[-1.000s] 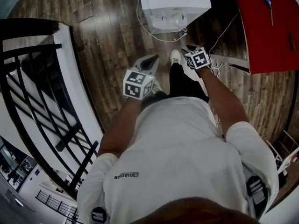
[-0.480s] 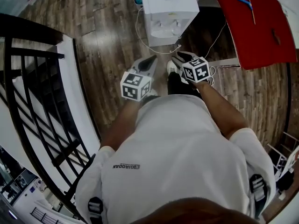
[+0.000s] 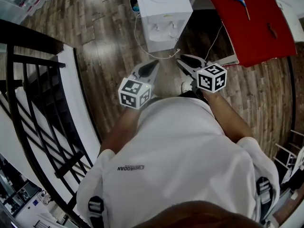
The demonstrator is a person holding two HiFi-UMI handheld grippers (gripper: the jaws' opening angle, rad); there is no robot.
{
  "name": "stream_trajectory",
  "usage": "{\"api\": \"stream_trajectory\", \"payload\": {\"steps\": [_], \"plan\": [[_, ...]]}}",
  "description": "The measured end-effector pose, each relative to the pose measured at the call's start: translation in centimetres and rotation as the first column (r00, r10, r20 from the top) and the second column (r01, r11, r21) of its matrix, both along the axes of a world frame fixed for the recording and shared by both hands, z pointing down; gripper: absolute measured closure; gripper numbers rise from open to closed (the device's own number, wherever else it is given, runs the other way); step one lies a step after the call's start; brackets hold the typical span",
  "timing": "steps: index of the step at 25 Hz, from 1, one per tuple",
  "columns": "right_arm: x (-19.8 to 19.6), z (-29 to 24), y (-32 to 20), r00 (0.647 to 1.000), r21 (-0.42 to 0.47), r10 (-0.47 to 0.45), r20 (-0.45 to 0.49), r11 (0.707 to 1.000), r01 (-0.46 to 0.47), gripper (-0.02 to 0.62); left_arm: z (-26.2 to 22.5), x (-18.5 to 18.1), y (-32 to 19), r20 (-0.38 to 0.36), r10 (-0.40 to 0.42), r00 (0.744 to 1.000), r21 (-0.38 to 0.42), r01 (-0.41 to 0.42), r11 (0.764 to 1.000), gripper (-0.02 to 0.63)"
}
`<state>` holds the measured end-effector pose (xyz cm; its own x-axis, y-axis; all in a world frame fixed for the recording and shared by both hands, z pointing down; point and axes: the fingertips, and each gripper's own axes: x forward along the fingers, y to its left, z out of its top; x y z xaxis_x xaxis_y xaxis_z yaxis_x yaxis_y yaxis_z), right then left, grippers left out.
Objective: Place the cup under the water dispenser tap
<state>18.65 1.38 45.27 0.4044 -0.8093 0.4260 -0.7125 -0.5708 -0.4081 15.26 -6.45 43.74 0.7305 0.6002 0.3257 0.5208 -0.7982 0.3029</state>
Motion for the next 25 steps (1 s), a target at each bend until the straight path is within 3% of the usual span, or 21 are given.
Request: {"api": "stream_trajectory", "payload": {"steps": [3, 7, 14, 20, 25], "plan": [[0.7, -2.0, 1.3, 1.0, 0.105, 0.01, 0.012, 0.994, -0.011, 0.536, -0.7, -0.2, 1.0, -0.011, -0.015, 1.0, -0.027, 0.014, 1.0, 0.611], [2.0, -4.4, 3.0, 1.0, 0.208, -0.005, 0.003, 0.978, 0.005, 0.569, -1.0, 0.6, 2.9, -0.022, -0.046, 0.999, -0.037, 0.046, 0.998, 0.611], [2.8, -6.0, 7.5, 0.992, 0.182, -0.093, -0.089, 0.977, 0.108, 0.572, -1.7, 2.2, 7.5, -0.029, -0.129, 0.991, -0.052, 0.128, 0.99, 0.611], [3.1, -5.8, 11.9, 0.991, 0.221, -0.118, -0.061, 0.967, 0.128, 0.572, -2.4, 1.8, 11.2, -0.038, -0.171, 0.985, -0.035, 0.169, 0.985, 0.611], [2.7, -5.2, 14.5, 0.986, 0.193, -0.149, -0.08, 0.968, 0.162, 0.574, -2.1, 1.3, 13.6, -0.024, -0.204, 0.979, -0.028, 0.203, 0.979, 0.611]]}}
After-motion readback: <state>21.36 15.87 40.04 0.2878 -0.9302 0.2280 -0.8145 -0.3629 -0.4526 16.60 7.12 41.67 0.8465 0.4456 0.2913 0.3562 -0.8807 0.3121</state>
